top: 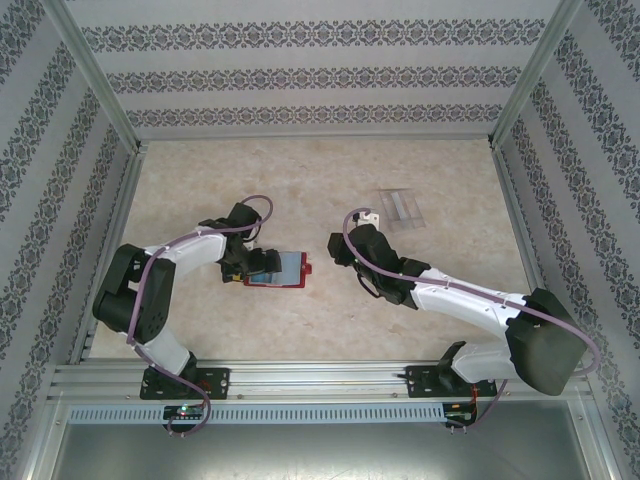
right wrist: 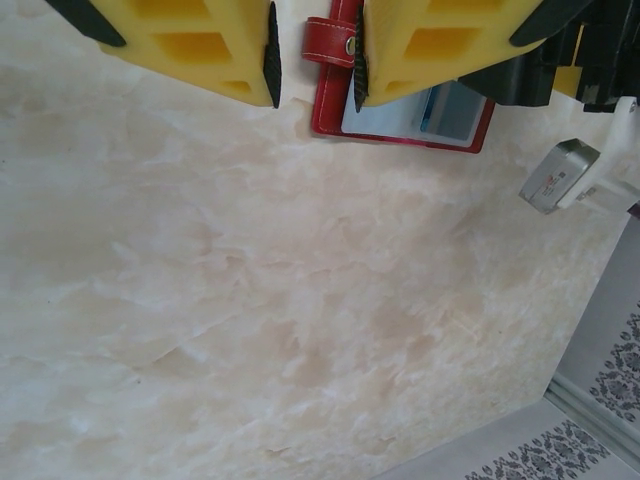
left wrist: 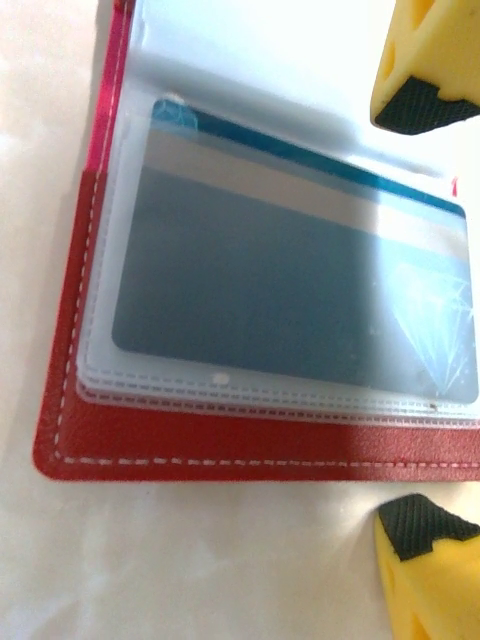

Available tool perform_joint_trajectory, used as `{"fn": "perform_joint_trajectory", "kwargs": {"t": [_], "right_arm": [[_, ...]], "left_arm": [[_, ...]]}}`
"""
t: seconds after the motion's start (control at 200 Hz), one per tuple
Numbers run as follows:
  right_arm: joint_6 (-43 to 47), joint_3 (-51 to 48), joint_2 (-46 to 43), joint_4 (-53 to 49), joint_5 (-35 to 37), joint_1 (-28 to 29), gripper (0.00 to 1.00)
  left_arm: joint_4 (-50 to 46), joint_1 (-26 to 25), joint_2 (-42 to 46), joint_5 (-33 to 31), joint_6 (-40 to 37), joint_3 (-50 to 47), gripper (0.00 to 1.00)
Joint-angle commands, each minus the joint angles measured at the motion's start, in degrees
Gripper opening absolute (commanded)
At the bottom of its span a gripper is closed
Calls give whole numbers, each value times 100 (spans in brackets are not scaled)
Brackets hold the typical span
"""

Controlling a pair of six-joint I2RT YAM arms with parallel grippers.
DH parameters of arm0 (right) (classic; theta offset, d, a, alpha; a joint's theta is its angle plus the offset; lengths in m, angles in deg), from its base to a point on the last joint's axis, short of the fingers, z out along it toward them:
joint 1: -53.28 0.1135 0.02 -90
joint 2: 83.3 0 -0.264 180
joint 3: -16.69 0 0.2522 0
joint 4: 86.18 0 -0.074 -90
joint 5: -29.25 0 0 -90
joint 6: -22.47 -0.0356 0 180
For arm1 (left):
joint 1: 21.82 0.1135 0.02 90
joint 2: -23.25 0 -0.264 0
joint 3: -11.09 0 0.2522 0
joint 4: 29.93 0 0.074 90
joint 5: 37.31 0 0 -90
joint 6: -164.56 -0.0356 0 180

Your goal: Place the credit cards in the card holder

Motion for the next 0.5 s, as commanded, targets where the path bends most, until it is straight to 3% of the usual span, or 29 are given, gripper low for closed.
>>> {"fn": "perform_joint_trajectory", "kwargs": {"t": [0.0,0.24,0.415,0.495], "right_arm": [[17,-68,-30,27,74,-56,27],[67,-129,-207,-4,161,-64,27],[106,-118,-243,-17,156,-84,27],[118,-99,-202,-5,100,-78,27]], "left_arm": [[472,-99,-541,-305,-255,-51,96],[377,-239,-570,-685,-191,18,88],[313,-277,-638,-668,-179,119,72],[387,-284,-582,-608,-159,65,70]]}}
